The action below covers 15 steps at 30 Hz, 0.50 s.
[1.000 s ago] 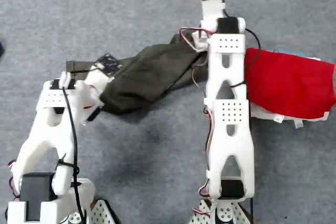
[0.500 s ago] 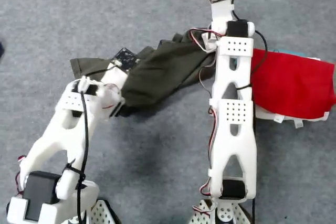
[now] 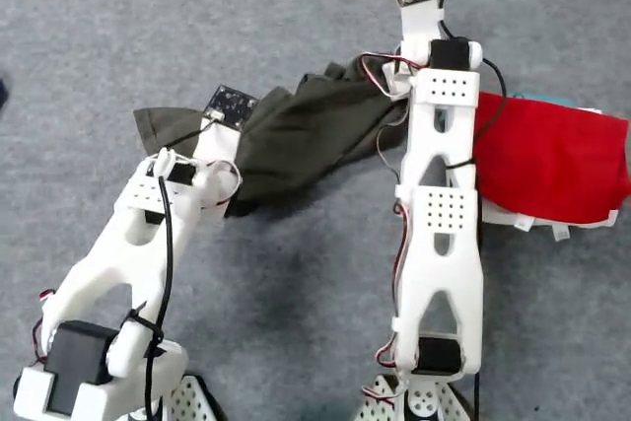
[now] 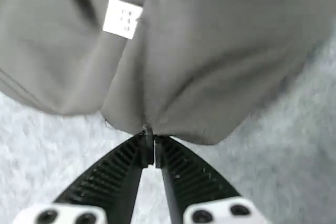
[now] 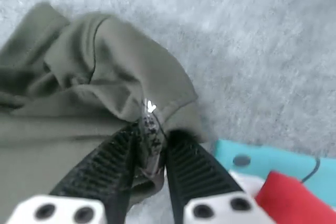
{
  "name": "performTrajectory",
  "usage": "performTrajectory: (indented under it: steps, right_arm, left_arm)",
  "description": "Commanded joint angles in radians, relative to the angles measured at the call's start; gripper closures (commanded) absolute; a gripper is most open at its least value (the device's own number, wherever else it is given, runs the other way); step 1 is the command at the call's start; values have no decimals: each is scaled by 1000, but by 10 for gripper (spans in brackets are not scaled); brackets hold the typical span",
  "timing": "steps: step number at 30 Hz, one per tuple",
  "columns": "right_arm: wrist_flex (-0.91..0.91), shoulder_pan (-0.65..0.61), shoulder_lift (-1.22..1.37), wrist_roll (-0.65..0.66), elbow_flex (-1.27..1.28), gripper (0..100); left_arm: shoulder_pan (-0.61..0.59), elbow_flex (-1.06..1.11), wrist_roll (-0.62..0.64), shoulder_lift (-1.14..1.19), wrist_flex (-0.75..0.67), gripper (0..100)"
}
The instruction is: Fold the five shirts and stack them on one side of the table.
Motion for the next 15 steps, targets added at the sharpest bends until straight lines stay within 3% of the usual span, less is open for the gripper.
performTrajectory:
  steps: [1,7,12,15]
  right_arm:
    - [98,-29,-125,26,-44,984]
    - [138,-58,-219,78,-30,984]
    - [140,-69,-285,100,15,984]
    - [140,-81,-403,106,173,984]
  left_arm:
    - [-51,-116,-23,-35,167,973]
    - [-228,-239,-112,-35,324,973]
    - [-283,-229,-175,-68,414,973]
    - [-298,-214,-215,-183,494,973]
